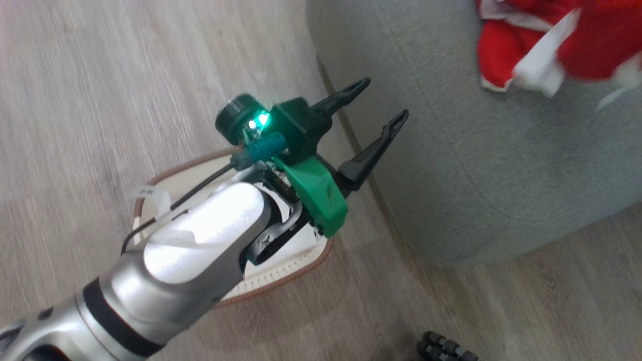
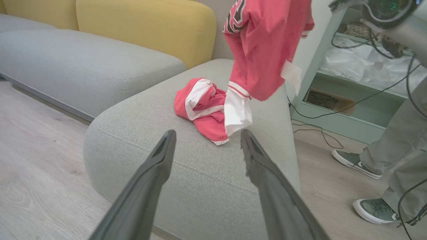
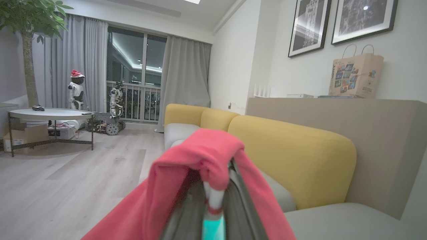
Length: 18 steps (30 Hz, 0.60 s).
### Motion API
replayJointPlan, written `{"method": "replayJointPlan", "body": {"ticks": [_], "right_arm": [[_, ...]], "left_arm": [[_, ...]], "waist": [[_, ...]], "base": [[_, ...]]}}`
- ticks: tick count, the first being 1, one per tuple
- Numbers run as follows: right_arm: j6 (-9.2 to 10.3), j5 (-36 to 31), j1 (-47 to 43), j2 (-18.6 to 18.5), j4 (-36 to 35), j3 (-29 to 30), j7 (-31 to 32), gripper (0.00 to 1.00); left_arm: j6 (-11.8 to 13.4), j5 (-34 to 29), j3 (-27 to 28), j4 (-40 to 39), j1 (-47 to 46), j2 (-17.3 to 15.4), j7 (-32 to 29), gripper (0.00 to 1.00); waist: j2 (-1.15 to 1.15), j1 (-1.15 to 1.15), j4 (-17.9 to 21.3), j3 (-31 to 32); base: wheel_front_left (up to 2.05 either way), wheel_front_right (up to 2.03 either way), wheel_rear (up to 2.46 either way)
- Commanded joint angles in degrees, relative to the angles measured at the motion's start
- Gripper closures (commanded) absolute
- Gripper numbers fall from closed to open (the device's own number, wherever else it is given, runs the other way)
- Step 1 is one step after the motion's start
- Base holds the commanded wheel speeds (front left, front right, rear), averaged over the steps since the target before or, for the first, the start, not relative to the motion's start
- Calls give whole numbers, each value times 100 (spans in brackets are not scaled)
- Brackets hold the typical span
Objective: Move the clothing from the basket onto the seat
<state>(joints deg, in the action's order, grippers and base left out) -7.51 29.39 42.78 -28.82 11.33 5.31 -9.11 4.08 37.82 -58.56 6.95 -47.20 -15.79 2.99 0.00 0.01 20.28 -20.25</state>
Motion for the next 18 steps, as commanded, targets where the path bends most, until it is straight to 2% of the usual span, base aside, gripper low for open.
{"method": "replayJointPlan", "body": {"ticks": [1,8,18], "right_arm": [[2,-4,311,-318,30,146,-55,100],[2,-322,1020,-843,1205,767,-226,100],[2,-1021,1559,-960,2732,280,-89,100]], "left_arm": [[37,-85,217,-257,-340,-103,-43,0],[70,-195,225,-428,-596,-141,-158,0],[79,-275,226,-498,-780,-130,-147,0]], "waist": [[0,-1,-234,-401],[0,-1,-593,-1042],[0,-1,-974,-1524]], "base": [[0,0,0],[0,0,0],[0,0,0]]}}
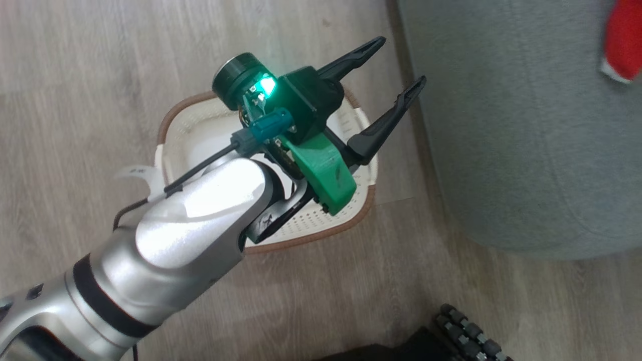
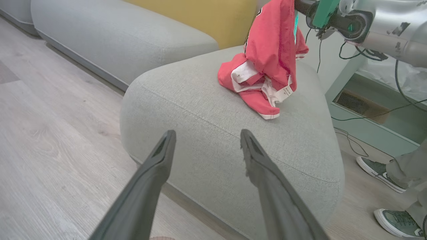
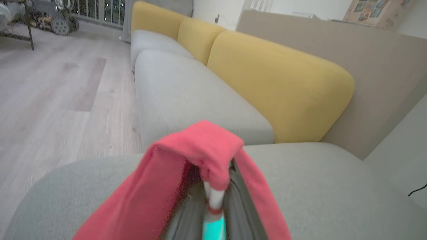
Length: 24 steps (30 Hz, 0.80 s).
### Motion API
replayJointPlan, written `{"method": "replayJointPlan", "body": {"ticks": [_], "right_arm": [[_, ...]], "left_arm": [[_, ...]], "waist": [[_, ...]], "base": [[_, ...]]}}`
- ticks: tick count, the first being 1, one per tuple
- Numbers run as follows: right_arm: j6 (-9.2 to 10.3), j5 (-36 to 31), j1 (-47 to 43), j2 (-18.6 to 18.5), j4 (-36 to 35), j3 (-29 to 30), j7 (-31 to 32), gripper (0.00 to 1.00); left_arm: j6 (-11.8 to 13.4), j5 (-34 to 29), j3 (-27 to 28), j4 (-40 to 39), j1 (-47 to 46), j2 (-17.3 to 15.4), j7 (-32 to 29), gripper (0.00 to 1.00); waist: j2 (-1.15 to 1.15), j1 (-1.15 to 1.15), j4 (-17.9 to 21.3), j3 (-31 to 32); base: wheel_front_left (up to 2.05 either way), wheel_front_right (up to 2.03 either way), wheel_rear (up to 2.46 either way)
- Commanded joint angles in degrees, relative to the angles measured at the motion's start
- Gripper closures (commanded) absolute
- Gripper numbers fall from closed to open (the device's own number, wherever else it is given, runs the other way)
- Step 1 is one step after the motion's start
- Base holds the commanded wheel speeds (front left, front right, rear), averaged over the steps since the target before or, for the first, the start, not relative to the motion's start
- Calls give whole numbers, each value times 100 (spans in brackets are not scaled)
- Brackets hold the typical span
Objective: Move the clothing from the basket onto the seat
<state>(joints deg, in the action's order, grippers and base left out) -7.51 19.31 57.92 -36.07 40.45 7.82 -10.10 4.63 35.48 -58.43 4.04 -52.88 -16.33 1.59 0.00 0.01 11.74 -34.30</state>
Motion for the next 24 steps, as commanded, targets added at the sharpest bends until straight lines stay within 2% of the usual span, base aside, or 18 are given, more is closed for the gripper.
{"method": "replayJointPlan", "body": {"ticks": [1,4,9,13,16,17,18,19,24], "right_arm": [[2,-81,96,-229,-13,-30,56,100],[2,-228,253,-189,506,-186,326,100],[2,-307,478,-95,1370,-307,1317,100],[2,-349,573,-88,1693,-423,1762,100],[2,-354,600,-70,1816,-472,1852,100],[2,-360,606,-63,1836,-492,1841,94],[2,-369,609,-57,1856,-510,1822,63],[2,-381,614,-51,1882,-523,1801,0],[2,-464,655,-33,2046,-588,1796,0]], "left_arm": [[26,-46,213,-204,-227,-71,-3,0],[27,-46,219,-190,-252,-65,19,0],[33,-24,225,-150,-230,-45,104,0],[36,3,234,-108,-210,-28,166,0],[35,33,240,-68,-186,-21,207,0],[35,42,240,-54,-178,-16,220,0],[34,49,238,-40,-170,-11,234,0],[31,55,235,-23,-162,-5,252,0],[13,117,223,90,-69,17,350,0]], "waist": [[0,-1,-158,-156],[0,-1,-258,-238],[0,-1,-384,-253],[0,-1,-452,-191],[0,-1,-467,-108],[0,-1,-469,-77],[0,-1,-469,-42],[0,-1,-466,3],[0,-1,-428,335]], "base": [[0,0,0],[0,0,0],[0,0,0],[0,0,0],[0,0,0],[0,0,0],[0,0,0],[0,0,0],[0,0,0]]}}
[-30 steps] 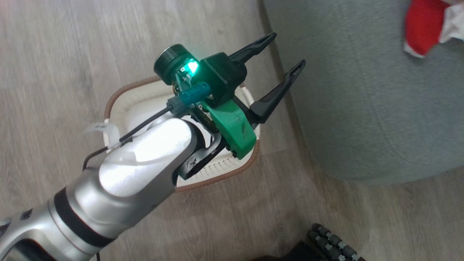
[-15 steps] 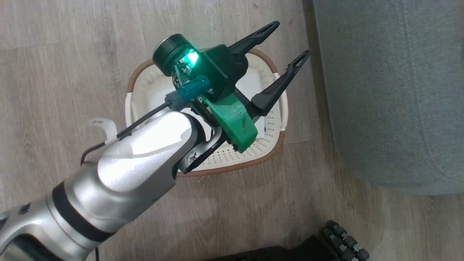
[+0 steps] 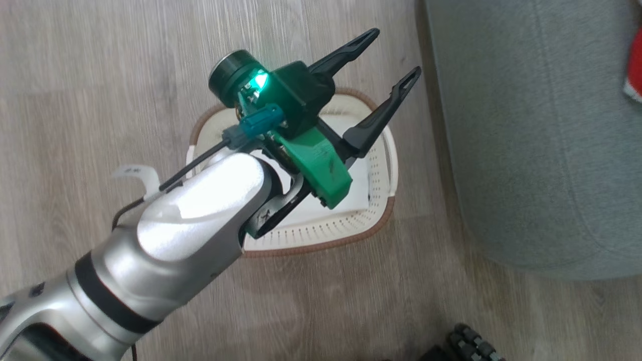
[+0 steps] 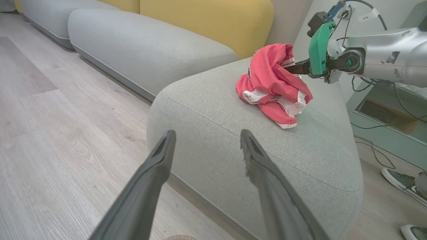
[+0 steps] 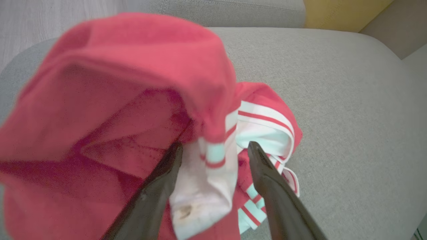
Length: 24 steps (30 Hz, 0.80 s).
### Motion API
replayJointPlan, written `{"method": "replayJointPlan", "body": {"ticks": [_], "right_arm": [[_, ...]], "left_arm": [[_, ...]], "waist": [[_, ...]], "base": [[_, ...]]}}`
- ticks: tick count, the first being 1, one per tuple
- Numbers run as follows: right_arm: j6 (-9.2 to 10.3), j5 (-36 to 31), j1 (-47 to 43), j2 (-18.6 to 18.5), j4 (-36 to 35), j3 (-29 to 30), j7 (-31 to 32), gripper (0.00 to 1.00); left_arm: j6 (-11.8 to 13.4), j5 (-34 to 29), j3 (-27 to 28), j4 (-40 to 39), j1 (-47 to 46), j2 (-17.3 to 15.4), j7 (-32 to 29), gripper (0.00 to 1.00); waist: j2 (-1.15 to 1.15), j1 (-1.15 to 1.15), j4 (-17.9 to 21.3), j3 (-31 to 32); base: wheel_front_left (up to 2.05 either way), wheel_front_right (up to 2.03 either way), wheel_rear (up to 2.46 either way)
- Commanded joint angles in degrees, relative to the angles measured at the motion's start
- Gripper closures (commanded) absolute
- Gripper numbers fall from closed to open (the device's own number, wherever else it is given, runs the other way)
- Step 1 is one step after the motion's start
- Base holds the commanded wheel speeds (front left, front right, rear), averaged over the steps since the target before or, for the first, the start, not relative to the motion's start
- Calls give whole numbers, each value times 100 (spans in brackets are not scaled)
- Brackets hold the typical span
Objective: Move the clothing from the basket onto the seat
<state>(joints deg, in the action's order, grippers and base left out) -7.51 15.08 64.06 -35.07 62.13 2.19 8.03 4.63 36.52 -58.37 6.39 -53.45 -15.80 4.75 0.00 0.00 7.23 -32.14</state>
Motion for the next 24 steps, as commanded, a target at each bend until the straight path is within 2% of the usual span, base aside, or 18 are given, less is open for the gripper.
{"method": "replayJointPlan", "body": {"ticks": [1,4,9,15,24], "right_arm": [[2,-47,44,-129,-70,-26,13,0],[2,-102,3,-71,-24,-186,-6,0],[2,79,-145,-60,-337,-577,-207,0],[2,659,-528,-333,-1092,-1017,-620,0],[2,1436,-1377,-725,-2249,-1188,-1052,0]], "left_arm": [[13,30,218,-121,18,-34,59,0],[19,126,232,-13,196,-42,186,0],[76,271,293,61,472,-100,342,0],[179,432,390,61,789,-188,509,0],[379,616,560,-46,1232,-384,676,0]], "waist": [[0,0,38,202],[0,0,99,607],[0,0,155,1121],[0,0,86,1639],[0,0,-157,2255]], "base": [[0,0,0],[0,0,0],[0,0,0],[0,0,0],[0,0,0]]}}
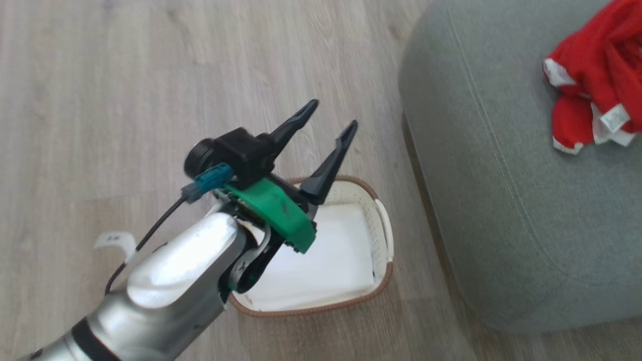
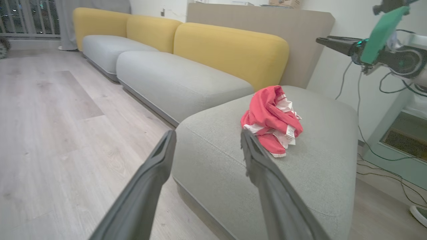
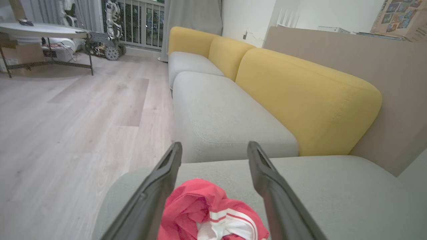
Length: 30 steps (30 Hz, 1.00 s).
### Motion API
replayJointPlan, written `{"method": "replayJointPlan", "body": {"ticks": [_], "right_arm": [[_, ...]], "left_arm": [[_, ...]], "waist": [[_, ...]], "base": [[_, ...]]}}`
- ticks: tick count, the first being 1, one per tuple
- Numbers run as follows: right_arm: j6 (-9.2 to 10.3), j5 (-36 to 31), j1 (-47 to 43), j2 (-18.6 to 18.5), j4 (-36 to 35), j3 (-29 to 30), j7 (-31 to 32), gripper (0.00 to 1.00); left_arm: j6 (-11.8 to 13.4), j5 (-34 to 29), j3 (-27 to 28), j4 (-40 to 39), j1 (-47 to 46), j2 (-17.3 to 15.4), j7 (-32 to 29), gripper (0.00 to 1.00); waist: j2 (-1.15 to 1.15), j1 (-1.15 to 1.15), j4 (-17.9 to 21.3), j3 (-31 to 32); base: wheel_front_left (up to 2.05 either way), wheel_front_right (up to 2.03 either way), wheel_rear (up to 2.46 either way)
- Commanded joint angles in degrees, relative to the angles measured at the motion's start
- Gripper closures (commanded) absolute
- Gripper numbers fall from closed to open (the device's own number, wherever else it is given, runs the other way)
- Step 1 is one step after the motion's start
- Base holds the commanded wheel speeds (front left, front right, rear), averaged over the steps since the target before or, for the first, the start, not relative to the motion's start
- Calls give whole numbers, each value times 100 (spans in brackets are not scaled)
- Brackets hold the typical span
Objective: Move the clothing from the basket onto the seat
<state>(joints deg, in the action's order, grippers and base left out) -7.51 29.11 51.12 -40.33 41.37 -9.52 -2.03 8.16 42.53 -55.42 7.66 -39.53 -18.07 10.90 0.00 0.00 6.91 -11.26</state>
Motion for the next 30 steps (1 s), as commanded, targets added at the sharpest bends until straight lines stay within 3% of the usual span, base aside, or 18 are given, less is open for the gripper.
{"method": "replayJointPlan", "body": {"ticks": [1,6,11,16,21,26,30], "right_arm": [[2,106,-212,-225,-328,11,-91,0],[2,339,-988,-205,-1112,328,-200,0],[2,273,-1886,94,-1873,871,-205,0],[2,-6,-2878,703,-2739,1434,-122,0],[2,-389,-3782,1558,-3618,1884,98,0],[2,-728,-4454,2322,-4367,2052,221,0],[2,-848,-4838,2657,-4692,2013,162,0]], "left_arm": [[59,35,295,-197,-105,-193,78,0],[235,148,464,-312,171,-372,151,0],[425,242,650,-388,479,-562,226,0],[618,294,918,-486,892,-764,331,0],[825,243,1174,-581,1289,-937,382,0],[976,145,1500,-659,1658,-995,404,0],[980,-57,1824,-730,1960,-934,407,0]], "waist": [[0,0,-166,230],[0,0,-403,492],[0,0,-682,703],[0,0,-929,929],[0,0,-1103,1053],[0,0,-1179,1059],[0,0,-1194,1059]], "base": [[0,0,0],[0,0,0],[0,0,0],[0,0,0],[0,0,0],[0,0,0],[0,0,0]]}}
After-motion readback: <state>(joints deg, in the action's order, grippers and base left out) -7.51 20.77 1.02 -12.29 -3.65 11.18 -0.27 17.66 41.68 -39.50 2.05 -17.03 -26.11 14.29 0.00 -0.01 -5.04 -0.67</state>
